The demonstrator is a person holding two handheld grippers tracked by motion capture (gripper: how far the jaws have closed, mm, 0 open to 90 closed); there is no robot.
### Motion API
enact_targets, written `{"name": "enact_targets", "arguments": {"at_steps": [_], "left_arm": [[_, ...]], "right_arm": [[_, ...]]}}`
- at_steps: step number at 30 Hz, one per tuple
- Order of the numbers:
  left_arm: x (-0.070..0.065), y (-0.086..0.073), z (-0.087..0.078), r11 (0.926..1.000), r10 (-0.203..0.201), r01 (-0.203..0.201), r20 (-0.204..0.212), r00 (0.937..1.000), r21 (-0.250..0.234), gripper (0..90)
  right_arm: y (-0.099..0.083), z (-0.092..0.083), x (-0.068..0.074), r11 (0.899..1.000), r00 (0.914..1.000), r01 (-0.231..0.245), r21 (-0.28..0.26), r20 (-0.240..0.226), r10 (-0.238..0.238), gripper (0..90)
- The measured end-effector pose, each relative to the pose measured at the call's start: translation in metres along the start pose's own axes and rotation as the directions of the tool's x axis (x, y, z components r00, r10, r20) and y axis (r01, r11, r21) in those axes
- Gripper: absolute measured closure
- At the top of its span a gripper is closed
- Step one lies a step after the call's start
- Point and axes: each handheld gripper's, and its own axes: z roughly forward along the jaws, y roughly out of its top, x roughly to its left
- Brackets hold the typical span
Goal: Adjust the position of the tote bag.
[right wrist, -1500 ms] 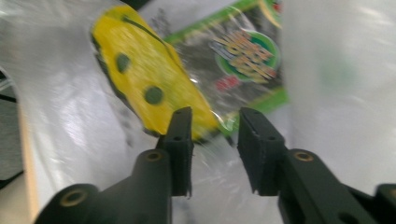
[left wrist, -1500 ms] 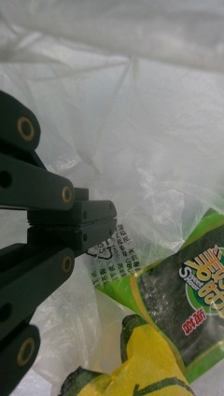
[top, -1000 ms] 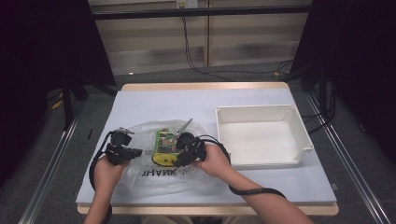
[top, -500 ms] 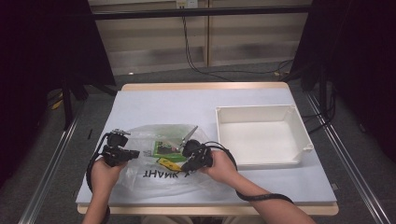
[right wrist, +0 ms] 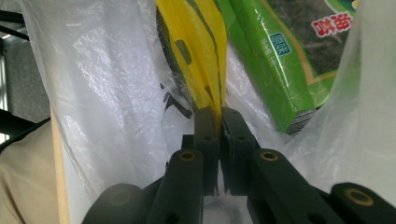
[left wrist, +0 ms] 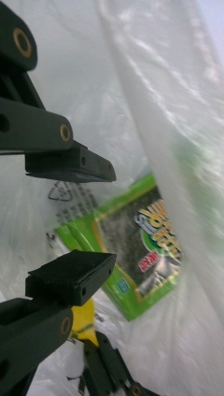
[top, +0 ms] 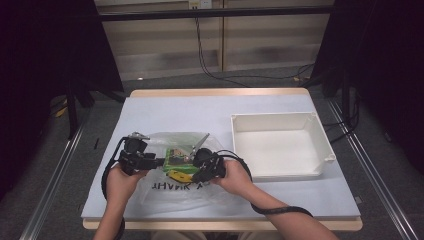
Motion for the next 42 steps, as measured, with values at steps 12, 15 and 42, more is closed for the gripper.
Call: {"name": "enact_targets", "arguments": {"at_steps": [12, 15, 42], "left_arm": [[-0.01, -0.005, 0.013, 0.9987, 0.031, -0.033, 0.05, 0.9983, 0.038, 74.1], [-0.01, -0.006, 0.014, 0.9986, 0.034, -0.036, 0.048, 0.9983, 0.037, 76.5], [-0.003, -0.015, 0.028, 0.9852, 0.034, -0.038, 0.026, 0.9991, 0.167, 90.0]], "right_arm": [[0.012, -0.025, -0.01, 0.994, 0.9968, -0.07, -0.089, 0.034, 0.073, 61.5], [0.018, -0.035, -0.015, 0.991, 0.9962, -0.072, -0.112, 0.041, 0.077, 69.7], [0.024, -0.045, -0.101, 0.965, 0.9053, -0.247, -0.088, 0.334, 0.262, 89.7]]}}
